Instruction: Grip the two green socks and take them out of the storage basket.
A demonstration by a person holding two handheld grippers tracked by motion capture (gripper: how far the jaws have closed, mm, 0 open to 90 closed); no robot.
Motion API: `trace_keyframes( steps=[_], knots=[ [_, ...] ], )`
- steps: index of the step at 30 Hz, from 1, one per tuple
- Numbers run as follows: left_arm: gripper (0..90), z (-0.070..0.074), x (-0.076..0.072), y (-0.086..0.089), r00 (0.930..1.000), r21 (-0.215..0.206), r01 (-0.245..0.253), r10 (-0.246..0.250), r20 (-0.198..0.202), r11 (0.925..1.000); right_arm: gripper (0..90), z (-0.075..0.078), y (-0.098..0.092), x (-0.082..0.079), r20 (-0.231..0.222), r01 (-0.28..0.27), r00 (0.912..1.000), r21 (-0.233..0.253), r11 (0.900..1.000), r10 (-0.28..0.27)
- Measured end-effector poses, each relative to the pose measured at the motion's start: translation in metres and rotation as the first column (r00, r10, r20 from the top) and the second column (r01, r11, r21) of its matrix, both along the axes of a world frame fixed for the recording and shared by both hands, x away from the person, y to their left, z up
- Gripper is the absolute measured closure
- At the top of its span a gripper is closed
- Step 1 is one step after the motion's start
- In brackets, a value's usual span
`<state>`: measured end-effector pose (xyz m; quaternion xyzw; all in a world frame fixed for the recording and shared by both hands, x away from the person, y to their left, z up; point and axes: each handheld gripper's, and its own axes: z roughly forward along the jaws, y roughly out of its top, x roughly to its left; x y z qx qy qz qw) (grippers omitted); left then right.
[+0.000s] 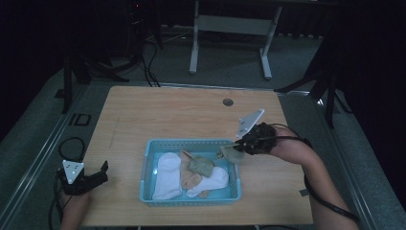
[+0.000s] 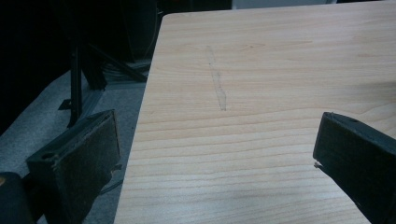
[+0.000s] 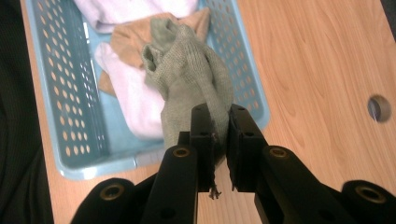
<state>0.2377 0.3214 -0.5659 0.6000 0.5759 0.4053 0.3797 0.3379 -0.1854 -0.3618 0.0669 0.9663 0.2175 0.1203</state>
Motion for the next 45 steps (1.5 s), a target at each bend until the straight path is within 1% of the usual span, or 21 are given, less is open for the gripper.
trace_keyframes(
  steps=[2,5,9,11,12,14,17,18,19,20,21,25,28,30,31,34,37,39,41,43,45],
  knots=[
    [0.4,0.000,0.000,0.000,1.0000,0.000,0.001,-0.001,0.001,1.0000,81.8,0.002,-0.008,0.000,0.011,0.023,0.9997,-0.001,1.000,-0.023],
    [0.4,0.000,0.000,0.000,1.0000,-0.001,0.000,0.000,0.002,1.0000,81.8,0.003,-0.021,0.002,0.014,0.057,0.9983,0.007,0.998,-0.057],
    [0.4,0.000,0.000,0.000,1.0000,0.000,0.000,0.000,0.003,1.0000,81.8,0.002,-0.038,0.004,0.003,0.101,0.9948,0.014,0.995,-0.101],
    [0.4,0.000,0.000,0.000,1.0000,0.000,0.000,0.000,0.004,1.0000,81.8,0.001,-0.046,0.004,0.008,0.120,0.9927,0.018,0.993,-0.121],
    [0.4,0.000,0.000,0.000,1.0000,0.000,0.000,0.000,0.003,1.0000,81.8,0.000,-0.050,0.005,0.000,0.130,0.9915,0.027,0.991,-0.130],
    [0.3,0.000,0.000,0.000,1.0000,0.001,0.000,0.000,0.004,1.0000,81.7,-0.003,-0.057,0.005,0.002,0.148,0.9890,0.027,0.989,-0.148],
    [0.4,0.000,0.000,0.000,1.0000,0.001,0.000,0.000,0.003,1.0000,81.8,-0.008,-0.069,0.006,-0.008,0.172,0.9850,0.033,0.984,-0.172],
    [0.4,0.000,0.000,0.000,1.0000,0.001,0.000,0.000,0.003,1.0000,81.8,-0.011,-0.073,0.007,-0.018,0.184,0.9829,0.039,0.982,-0.183],
    [0.4,0.000,0.000,0.000,1.0000,0.001,-0.001,0.001,0.002,1.0000,81.7,-0.014,-0.076,0.007,-0.020,0.189,0.9819,0.033,0.981,-0.188],
    [0.4,0.000,0.000,0.000,1.0000,0.001,-0.001,0.001,0.002,1.0000,81.7,-0.018,-0.079,0.008,-0.025,0.206,0.9784,0.033,0.978,-0.205],
    [0.4,0.000,0.000,0.000,1.0000,0.000,0.000,0.000,-0.001,1.0000,81.7,-0.023,-0.082,0.009,-0.038,0.213,0.9765,0.030,0.976,-0.212],
    [0.4,0.000,0.000,0.000,1.0000,0.001,0.000,0.000,0.001,1.0000,81.7,-0.045,-0.091,0.014,-0.068,0.244,0.9675,0.000,0.970,-0.244],
    [0.4,0.000,0.000,0.000,1.0000,0.000,0.000,0.000,-0.001,1.0000,81.7,-0.060,-0.098,0.017,-0.097,0.268,0.9586,-0.013,0.963,-0.268],
    [0.4,0.000,0.000,0.000,1.0000,0.000,0.000,0.000,-0.001,1.0000,81.7,-0.071,-0.102,0.019,-0.120,0.281,0.9522,-0.013,0.959,-0.281],
    [0.4,0.000,0.000,0.000,1.0000,0.000,0.000,0.000,-0.001,1.0000,81.7,-0.074,-0.104,0.019,-0.126,0.283,0.9508,-0.016,0.959,-0.283],
    [0.4,0.000,0.000,-0.001,1.0000,0.001,0.000,0.000,-0.001,1.0000,81.6,-0.087,-0.108,0.020,-0.149,0.297,0.9428,-0.031,0.954,-0.298],
    [0.4,0.000,0.000,0.000,1.0000,0.002,-0.001,0.001,-0.002,1.0000,81.6,-0.099,-0.112,0.021,-0.171,0.307,0.9362,-0.026,0.951,-0.307],
    [0.4,0.000,0.000,-0.001,1.0000,0.002,-0.001,0.001,0.000,1.0000,81.6,-0.106,-0.115,0.021,-0.181,0.322,0.9293,-0.033,0.946,-0.322],
    [0.4,0.000,0.000,-0.001,1.0000,0.002,0.000,0.000,0.000,1.0000,81.5,-0.113,-0.117,0.022,-0.195,0.327,0.9249,-0.031,0.945,-0.326],
    [0.4,0.000,0.000,0.000,1.0000,0.001,0.000,0.000,-0.001,1.0000,81.5,-0.119,-0.119,0.022,-0.202,0.337,0.9197,-0.033,0.941,-0.337],
    [0.4,0.000,0.000,-0.001,1.0000,0.001,0.000,0.000,0.000,1.0000,81.4,-0.125,-0.121,0.022,-0.209,0.339,0.9176,-0.033,0.940,-0.338]
  ],
)
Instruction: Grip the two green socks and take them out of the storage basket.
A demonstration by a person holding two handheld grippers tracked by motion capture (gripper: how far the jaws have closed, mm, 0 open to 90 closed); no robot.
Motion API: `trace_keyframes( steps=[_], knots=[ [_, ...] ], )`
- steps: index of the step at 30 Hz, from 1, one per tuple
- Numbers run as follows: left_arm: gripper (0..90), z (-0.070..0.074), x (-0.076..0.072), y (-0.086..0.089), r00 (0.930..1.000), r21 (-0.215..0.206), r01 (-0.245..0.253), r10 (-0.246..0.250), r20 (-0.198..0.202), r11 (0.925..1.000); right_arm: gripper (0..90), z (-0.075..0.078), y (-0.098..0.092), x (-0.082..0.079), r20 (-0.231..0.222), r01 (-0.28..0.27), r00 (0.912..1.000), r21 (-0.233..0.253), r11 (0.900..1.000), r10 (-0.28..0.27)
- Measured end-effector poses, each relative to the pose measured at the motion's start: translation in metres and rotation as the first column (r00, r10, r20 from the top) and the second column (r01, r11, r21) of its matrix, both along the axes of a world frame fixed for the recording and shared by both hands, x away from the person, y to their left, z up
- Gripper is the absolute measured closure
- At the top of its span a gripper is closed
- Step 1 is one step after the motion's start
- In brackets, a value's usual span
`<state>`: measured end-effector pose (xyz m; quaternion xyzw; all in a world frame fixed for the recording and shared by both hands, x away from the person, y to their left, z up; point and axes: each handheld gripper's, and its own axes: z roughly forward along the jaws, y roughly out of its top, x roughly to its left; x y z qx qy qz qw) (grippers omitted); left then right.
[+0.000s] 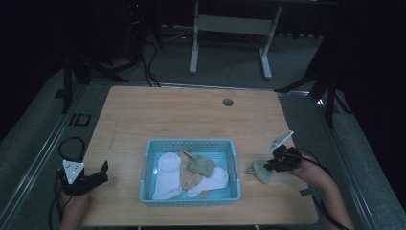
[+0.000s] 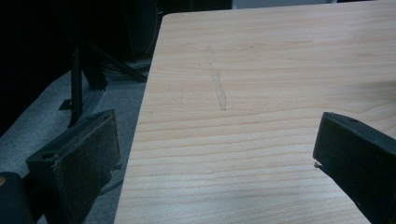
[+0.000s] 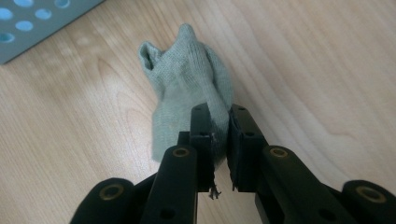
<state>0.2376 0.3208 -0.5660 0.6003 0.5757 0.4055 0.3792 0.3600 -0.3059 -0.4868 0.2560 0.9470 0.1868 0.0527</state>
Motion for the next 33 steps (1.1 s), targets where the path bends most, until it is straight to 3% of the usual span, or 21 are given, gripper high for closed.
trace_keyframes(
  steps=[5,10,15,20,33],
  knots=[
    [0.4,0.000,0.000,0.000,1.0000,0.001,0.000,0.000,0.000,1.0000,80.9,-0.009,-0.003,0.001,-0.011,0.015,0.9998,-0.004,1.000,-0.015],
    [0.4,0.000,0.000,0.000,1.0000,0.002,0.001,-0.001,0.000,1.0000,72.1,-0.012,-0.009,0.006,-0.011,0.058,0.9982,-0.024,0.998,-0.058],
    [0.4,0.000,0.000,0.000,1.0000,0.003,0.000,0.000,0.000,1.0000,65.0,0.000,-0.010,0.006,0.011,0.073,0.9973,-0.025,0.997,-0.073],
    [0.4,0.000,0.000,0.000,1.0000,0.002,0.000,0.000,0.000,1.0000,63.4,0.015,-0.006,0.005,0.035,0.072,0.9968,-0.012,0.997,-0.072],
    [0.3,0.000,0.000,0.000,1.0000,0.001,-0.002,0.002,-0.001,1.0000,63.2,0.047,0.027,-0.002,0.081,-0.011,0.9967,0.034,0.999,0.009]
  ],
)
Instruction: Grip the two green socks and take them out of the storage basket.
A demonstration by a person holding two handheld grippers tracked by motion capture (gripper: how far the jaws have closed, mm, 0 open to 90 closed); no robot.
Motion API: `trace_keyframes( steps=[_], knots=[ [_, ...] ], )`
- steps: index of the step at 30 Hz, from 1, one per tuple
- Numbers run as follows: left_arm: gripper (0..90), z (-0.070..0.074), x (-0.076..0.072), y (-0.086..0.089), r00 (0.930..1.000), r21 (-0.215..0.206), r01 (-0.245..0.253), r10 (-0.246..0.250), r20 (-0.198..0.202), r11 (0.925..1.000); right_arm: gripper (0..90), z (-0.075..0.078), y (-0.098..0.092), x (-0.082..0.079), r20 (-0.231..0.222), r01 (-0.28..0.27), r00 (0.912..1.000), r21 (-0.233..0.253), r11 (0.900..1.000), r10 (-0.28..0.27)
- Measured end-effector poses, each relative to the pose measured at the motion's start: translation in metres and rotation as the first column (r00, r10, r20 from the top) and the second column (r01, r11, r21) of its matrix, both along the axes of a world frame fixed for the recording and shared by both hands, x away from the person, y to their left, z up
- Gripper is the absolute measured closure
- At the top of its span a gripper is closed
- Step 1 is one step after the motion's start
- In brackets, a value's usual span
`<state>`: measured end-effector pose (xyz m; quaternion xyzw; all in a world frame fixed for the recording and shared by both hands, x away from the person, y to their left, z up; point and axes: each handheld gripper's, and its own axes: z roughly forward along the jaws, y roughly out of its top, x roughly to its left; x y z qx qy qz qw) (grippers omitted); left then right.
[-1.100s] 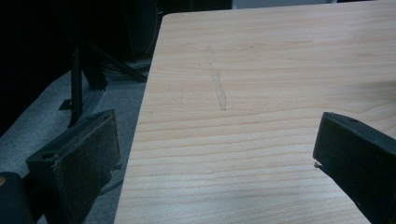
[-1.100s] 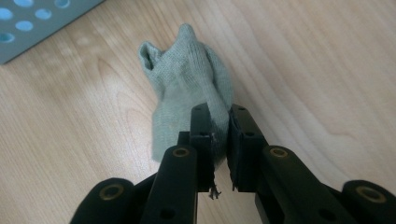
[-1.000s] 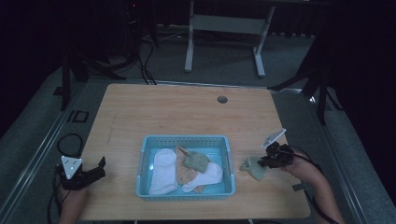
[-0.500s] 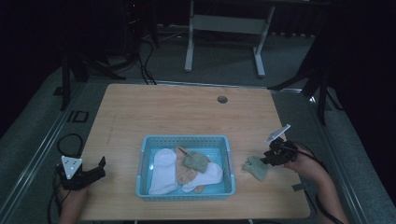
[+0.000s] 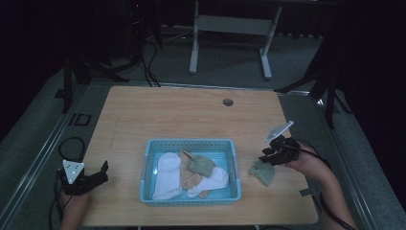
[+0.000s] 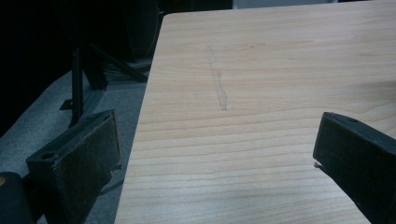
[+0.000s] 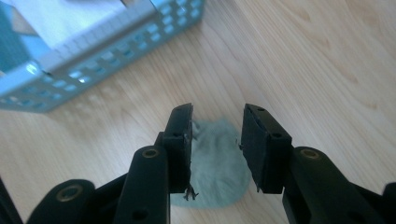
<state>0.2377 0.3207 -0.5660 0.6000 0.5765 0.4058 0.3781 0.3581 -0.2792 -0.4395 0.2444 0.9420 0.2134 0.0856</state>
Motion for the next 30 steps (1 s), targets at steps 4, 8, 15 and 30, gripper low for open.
trace_keyframes(
  steps=[4,8,15,30],
  knots=[
    [0.4,0.000,0.000,0.000,1.0000,0.000,0.002,-0.002,-0.003,1.0000,62.2,0.007,0.013,-0.003,0.005,-0.046,0.9990,0.025,0.999,0.045],
    [0.4,0.000,0.000,0.000,1.0000,-0.001,0.000,0.000,-0.001,1.0000,62.0,0.013,0.025,-0.004,0.008,-0.077,0.9970,0.033,0.996,0.077],
    [0.4,0.000,0.000,0.000,1.0000,-0.001,0.001,-0.001,-0.001,1.0000,62.0,0.021,0.045,-0.008,0.019,-0.125,0.9921,0.049,0.991,0.124],
    [0.4,0.000,0.000,0.001,1.0000,-0.003,0.004,-0.004,0.001,1.0000,61.5,0.018,0.086,-0.008,0.007,-0.215,0.9767,0.055,0.975,0.215]
  ],
)
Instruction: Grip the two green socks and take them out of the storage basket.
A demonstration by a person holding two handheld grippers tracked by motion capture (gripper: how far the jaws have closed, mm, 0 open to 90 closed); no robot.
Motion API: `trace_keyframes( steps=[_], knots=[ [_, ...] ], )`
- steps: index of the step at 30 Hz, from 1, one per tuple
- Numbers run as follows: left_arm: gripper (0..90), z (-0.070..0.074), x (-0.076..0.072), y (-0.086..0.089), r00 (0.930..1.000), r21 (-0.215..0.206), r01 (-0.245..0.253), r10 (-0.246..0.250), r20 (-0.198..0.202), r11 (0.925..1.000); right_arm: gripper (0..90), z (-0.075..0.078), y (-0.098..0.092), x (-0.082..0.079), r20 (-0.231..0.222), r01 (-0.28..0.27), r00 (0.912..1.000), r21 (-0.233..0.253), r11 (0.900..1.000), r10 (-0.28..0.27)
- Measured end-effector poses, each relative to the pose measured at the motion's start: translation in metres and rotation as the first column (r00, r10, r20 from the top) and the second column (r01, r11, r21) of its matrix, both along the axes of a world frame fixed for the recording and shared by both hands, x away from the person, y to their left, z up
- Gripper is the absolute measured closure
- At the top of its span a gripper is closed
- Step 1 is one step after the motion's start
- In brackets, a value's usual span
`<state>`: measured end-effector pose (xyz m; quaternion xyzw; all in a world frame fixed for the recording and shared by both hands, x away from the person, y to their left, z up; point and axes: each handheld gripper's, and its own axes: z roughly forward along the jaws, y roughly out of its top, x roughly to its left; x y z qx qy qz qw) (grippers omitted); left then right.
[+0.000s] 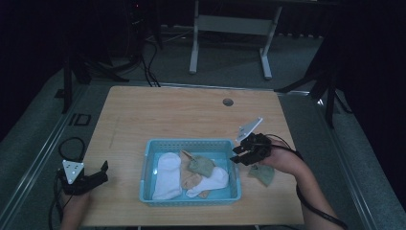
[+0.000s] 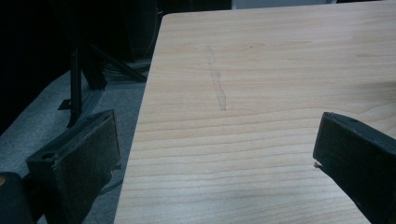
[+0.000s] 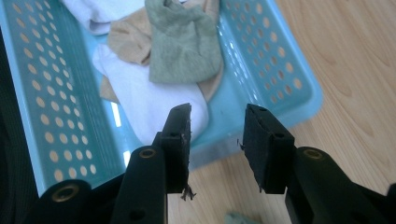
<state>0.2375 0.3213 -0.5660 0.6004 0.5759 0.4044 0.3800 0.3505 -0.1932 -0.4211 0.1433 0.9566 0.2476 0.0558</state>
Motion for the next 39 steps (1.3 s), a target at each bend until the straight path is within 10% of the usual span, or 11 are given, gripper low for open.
trace_keyframes(
  steps=[39],
  knots=[
    [0.4,0.000,0.000,0.000,1.0000,-0.002,0.005,-0.005,0.003,1.0000,49.1,-0.056,0.102,0.012,-0.070,-0.111,0.9922,-0.118,0.987,0.103]
  ],
)
